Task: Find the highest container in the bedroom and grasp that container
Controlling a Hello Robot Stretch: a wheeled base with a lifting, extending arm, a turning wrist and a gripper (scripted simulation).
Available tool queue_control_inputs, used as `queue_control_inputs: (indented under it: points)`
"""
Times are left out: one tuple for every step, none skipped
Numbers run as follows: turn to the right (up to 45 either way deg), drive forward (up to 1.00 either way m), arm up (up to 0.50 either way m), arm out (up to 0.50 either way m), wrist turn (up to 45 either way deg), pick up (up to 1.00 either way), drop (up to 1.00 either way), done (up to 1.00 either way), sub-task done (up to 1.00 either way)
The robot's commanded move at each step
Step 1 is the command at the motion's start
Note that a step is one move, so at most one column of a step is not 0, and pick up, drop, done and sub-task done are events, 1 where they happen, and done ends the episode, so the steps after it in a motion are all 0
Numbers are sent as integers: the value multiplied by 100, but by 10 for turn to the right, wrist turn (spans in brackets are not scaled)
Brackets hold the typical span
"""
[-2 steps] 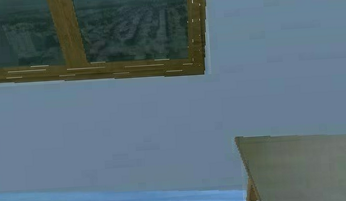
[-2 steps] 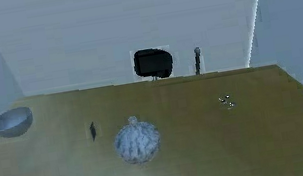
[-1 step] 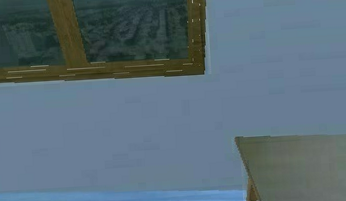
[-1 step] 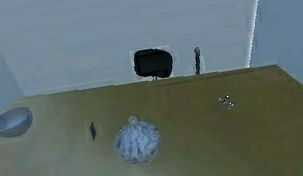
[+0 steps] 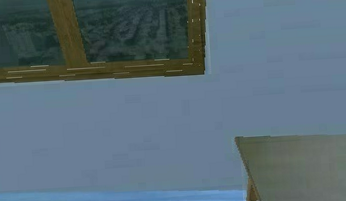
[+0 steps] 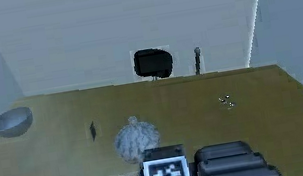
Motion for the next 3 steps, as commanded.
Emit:
queue_control_inputs:
  points:
    - [0, 0, 0, 20, 0, 0, 0, 0, 0]
    - [0, 0, 0, 0, 450, 0, 0, 0, 0]
    - [0, 0, 0, 0, 450, 0, 0, 0, 0]
